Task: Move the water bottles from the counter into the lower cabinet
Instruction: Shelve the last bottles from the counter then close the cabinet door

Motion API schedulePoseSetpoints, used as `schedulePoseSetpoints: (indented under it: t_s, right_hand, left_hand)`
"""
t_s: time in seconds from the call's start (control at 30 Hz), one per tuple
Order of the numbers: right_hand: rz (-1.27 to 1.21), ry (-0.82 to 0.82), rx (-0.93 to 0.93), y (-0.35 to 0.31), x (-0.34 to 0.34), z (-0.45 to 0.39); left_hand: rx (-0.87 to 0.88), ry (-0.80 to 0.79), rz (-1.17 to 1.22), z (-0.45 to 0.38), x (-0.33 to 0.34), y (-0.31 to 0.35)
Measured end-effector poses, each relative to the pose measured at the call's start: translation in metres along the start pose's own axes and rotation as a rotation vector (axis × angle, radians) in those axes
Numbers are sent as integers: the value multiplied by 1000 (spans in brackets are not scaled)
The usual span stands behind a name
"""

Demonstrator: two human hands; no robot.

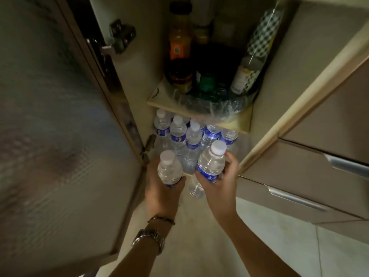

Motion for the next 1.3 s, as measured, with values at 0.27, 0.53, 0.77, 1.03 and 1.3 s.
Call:
schedulePoseSetpoints:
  t_s: [0.27, 0.53, 0.77, 1.03, 1.3]
  right_hand:
    - [-36, 91, -103, 69, 12, -33]
    - [109, 125, -149, 98, 17, -75]
    - [77, 111, -170, 118, 11, -87]
    - [105, 119, -180, 133, 13, -98]
    - [112, 87, -218, 138, 26, -120]
  left_hand:
    - [181, 6, 59, -40, 37, -43]
    - [398, 31, -1, -84, 64, -38]
    - [425, 17, -4, -88, 80, -50]
    - [429, -3, 31, -87, 80, -53]
    - [422, 5, 117, -103, 89, -51]
Point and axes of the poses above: each hand's wrist, its own z-axis away from the middle knuckle, its own x-axis out of the palm, y = z × x, the point moved 9 cm from there along -z, towards the middle knuckle, and after that the axes turned 2 degrees about -z, right-handed, at the moved point
